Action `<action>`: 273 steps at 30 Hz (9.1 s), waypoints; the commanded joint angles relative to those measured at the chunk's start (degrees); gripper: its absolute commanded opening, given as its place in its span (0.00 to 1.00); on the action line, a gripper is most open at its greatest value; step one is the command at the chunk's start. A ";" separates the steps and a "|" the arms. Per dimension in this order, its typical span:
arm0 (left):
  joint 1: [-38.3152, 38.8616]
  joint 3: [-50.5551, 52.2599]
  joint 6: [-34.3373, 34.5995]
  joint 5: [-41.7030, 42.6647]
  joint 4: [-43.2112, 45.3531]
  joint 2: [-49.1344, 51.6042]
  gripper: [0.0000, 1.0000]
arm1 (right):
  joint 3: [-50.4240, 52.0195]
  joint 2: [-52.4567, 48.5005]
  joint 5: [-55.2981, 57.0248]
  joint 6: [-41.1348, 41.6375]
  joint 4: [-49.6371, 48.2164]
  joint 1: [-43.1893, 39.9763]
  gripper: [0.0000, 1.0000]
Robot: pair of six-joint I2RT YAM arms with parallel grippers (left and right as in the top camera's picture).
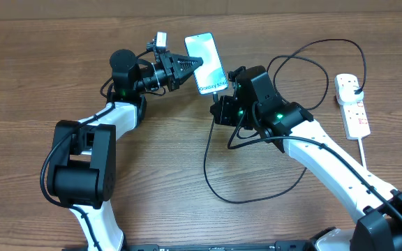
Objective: Plug charger to phone and switch on socket
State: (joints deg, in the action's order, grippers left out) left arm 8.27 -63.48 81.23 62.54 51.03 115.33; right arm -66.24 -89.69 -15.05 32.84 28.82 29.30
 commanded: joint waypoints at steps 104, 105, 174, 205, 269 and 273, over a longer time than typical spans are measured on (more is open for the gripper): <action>1.55 -1.07 -47.41 -20.44 -54.71 -0.31 0.04 | -1.77 25.40 1.53 -10.88 23.61 -0.55 1.00; 1.55 -1.07 -47.47 -20.85 -54.93 -0.31 0.04 | -1.77 25.40 1.53 -10.88 23.58 -0.55 1.00; 8.94 -1.29 -64.85 -34.86 -88.50 -36.70 1.00 | -5.86 -13.88 -1.09 -3.65 -2.91 -63.93 0.04; 9.01 -1.29 -63.36 -35.98 -88.52 -36.70 1.00 | -5.84 -22.64 0.04 -3.28 -7.30 -60.35 0.04; 9.01 -1.29 -63.21 -35.98 -88.52 -36.70 1.00 | -5.84 -25.53 -1.75 -3.26 3.30 -56.24 0.04; 9.01 -1.29 -63.23 -36.00 -88.52 -36.70 1.00 | -5.84 -25.53 -1.73 -3.28 4.00 -56.24 0.04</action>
State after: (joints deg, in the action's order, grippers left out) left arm 16.91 -64.64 17.65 27.11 -37.56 79.50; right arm -73.93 -113.49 -13.17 29.78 30.79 -29.45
